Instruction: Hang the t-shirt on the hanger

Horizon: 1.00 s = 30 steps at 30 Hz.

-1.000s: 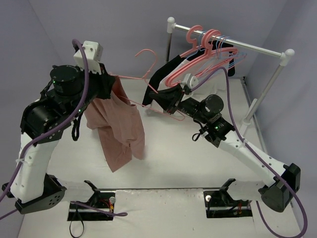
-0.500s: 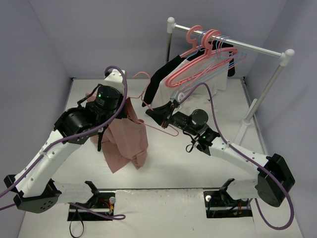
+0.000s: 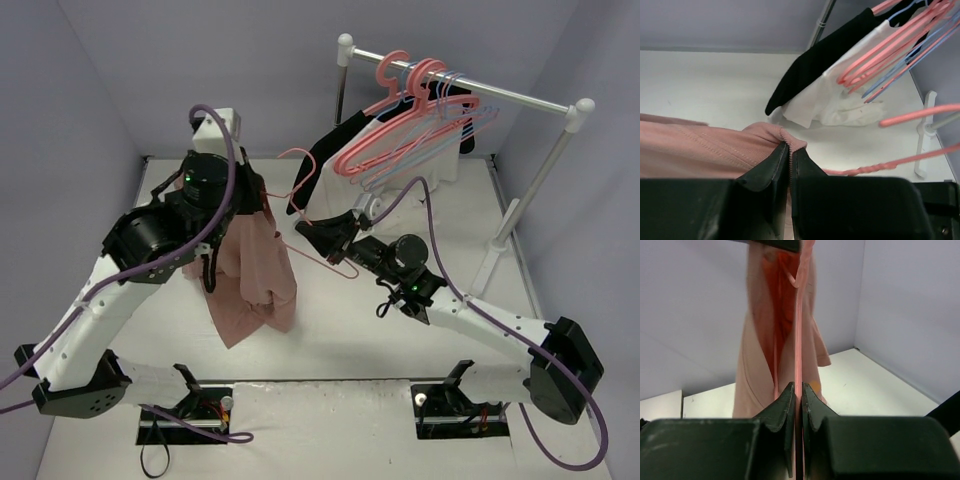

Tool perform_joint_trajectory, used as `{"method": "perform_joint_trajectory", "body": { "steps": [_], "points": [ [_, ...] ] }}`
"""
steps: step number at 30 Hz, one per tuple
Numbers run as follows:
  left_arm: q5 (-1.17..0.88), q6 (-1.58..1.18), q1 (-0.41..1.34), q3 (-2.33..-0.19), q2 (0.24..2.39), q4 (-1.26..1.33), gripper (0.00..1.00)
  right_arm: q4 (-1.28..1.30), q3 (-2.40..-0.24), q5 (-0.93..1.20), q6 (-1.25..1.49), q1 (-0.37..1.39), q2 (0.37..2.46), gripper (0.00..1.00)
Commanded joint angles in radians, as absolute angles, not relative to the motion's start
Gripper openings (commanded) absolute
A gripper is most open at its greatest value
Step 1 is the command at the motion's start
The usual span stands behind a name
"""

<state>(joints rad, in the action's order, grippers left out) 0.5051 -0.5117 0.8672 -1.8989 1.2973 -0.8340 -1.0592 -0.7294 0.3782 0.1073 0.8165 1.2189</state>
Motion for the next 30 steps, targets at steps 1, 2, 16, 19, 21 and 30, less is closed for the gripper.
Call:
{"method": "perform_joint_trajectory", "body": {
  "steps": [1, 2, 16, 19, 21, 30],
  "points": [
    [0.51, -0.565, 0.947, -1.898, 1.318, -0.705, 0.0, -1.201, -0.756, 0.329, 0.068, 0.835, 1.165, 0.0],
    [0.512, -0.571, 0.968, -1.868, 1.314, -0.674, 0.0, -1.201, -0.752, 0.331, 0.067, 0.836, 1.164, 0.0],
    [0.667, -0.318, 1.04, -1.783, 1.218, -0.626, 0.51, -1.141, -0.739, 0.335, 0.033, 0.809, 1.121, 0.0],
    [0.64, -0.21, 1.034, -1.796, 1.186, -0.626, 0.64, -1.143, -0.744, 0.355, 0.05, 0.798, 1.146, 0.0],
    [0.604, -0.12, 1.022, -1.804, 1.163, -0.631, 0.65, -1.149, -0.744, 0.377, 0.061, 0.793, 1.159, 0.0],
    [0.114, 0.302, 0.815, -1.728, 1.054, -0.708, 0.65, -1.123, -0.777, 0.492, 0.081, 0.784, 1.202, 0.0]
  ]
}}
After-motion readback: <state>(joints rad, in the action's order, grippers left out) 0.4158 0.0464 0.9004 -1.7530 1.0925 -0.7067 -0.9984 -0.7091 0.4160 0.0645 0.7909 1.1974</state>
